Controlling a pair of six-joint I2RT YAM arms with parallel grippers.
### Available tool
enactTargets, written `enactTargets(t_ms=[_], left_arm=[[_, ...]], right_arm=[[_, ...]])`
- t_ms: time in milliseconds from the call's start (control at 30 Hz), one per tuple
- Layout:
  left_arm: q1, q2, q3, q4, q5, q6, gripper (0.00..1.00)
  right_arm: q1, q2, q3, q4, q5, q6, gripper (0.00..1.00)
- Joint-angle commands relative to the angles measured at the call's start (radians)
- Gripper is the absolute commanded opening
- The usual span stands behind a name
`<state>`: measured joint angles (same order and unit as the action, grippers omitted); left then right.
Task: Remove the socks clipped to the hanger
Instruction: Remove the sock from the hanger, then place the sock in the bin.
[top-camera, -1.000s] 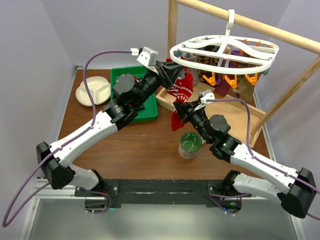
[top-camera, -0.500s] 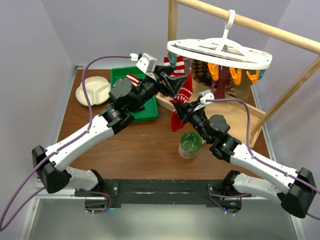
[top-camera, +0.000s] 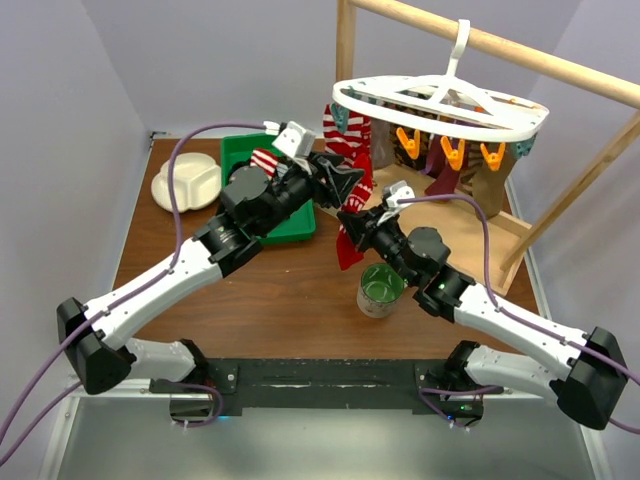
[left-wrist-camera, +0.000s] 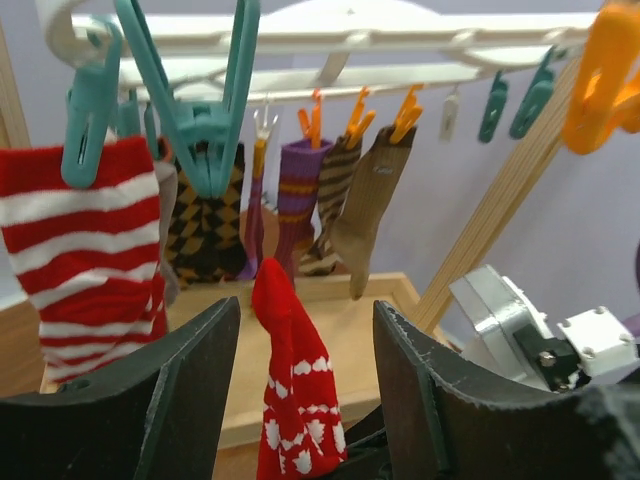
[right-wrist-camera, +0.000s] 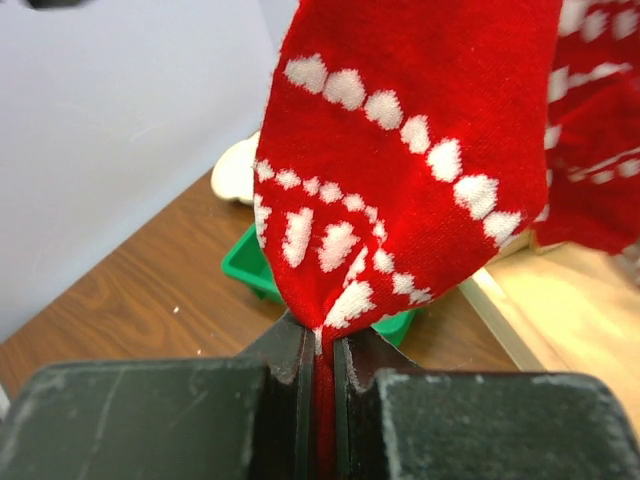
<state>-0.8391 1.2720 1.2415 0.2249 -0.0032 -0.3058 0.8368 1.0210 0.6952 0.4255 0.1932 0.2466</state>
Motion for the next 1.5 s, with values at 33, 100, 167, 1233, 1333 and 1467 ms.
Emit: enactTargets(t_ms=[33,100,167,1233,1333,1467], left_arm=[[0.000,0.070,0.082,-0.108,-0.029,-0.026,0.60],[0.000,0.092,0.098,-0.124,-0.027,-0.030,0.60],[0.000,0.104,0.104,-0.144,-0.043,-0.036,0.60],[0.213,0.023,-0.094,0.010,-0.353,-0.067,0.00],[0.242,0.061,-0.103,0.068,-0.371,-0.047,0.00],[0.294,0.171,-0.091,0.115,-0.359,-0.053,0.00]], right_arm=[[-0.001,0.017,0.038,0.006,-0.028,0.005,0.00],[-0.001,0.017,0.041,0.006,-0.028,0.002,0.00],[-0.001,0.024,0.047,0.001,-0.032,0.002,0.00],[-0.001,-0.108,0.004,-0.113,0.106,0.042,0.79],[-0.001,-0.137,-0.006,-0.128,0.097,0.049,0.79],[-0.001,-0.170,-0.013,-0.169,0.103,0.051,0.80]])
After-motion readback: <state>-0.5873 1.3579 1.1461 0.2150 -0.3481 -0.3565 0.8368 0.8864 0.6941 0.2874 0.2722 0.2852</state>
